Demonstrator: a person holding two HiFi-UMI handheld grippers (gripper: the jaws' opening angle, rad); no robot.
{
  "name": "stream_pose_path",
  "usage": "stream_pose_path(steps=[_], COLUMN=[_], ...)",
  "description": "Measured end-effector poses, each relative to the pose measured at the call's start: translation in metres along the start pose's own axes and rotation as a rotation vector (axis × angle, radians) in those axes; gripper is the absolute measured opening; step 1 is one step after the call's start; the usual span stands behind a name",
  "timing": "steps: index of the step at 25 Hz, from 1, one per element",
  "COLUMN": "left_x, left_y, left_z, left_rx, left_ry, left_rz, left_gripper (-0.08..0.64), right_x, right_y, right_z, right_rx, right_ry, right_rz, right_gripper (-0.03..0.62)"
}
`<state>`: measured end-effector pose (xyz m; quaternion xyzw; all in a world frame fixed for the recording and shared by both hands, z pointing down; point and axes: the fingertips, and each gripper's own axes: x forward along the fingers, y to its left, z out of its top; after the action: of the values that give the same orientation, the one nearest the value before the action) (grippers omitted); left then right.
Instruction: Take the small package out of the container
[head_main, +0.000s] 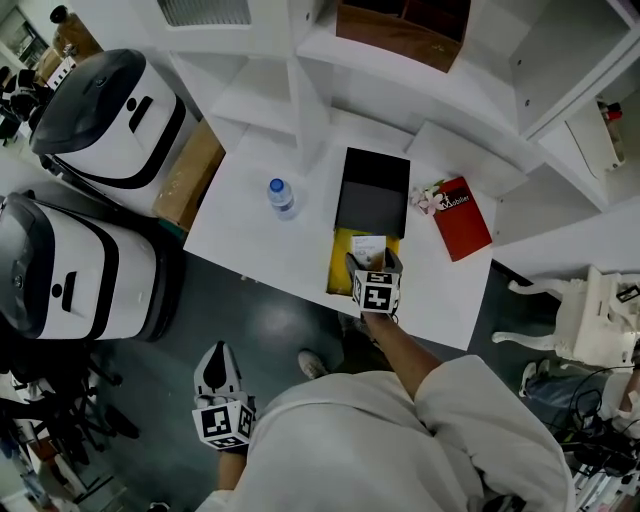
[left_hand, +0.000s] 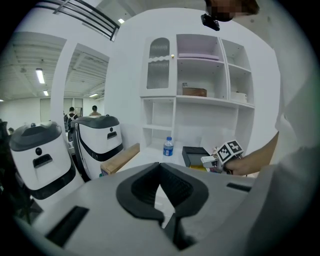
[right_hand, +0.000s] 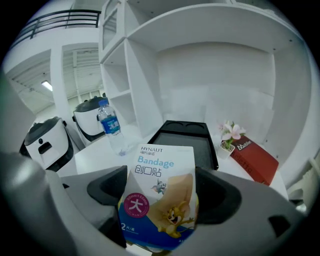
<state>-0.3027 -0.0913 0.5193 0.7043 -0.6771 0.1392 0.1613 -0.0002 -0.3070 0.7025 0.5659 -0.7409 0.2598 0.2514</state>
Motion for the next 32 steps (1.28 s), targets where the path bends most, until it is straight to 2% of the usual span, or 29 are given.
stream_pose_path(steps=[18,32], left_x=[-0.005,-0.006], left_y=[-0.012,-0.022], left_z=[0.013,0.02], left_rx=[0.029,0.041], left_ry=[-0.046,-0.067], left_rz=[-0.047,-0.068], left_gripper=[0.008,0.008], right_x=[-0.104,-0.172], right_y=[0.029,0.046], right_z=[0.113,0.175], right_rx=[-0.198,-0.33], right_ry=[-0.403,-0.621], right_rz=[0.06,0.043], right_gripper=[0.413,0.413])
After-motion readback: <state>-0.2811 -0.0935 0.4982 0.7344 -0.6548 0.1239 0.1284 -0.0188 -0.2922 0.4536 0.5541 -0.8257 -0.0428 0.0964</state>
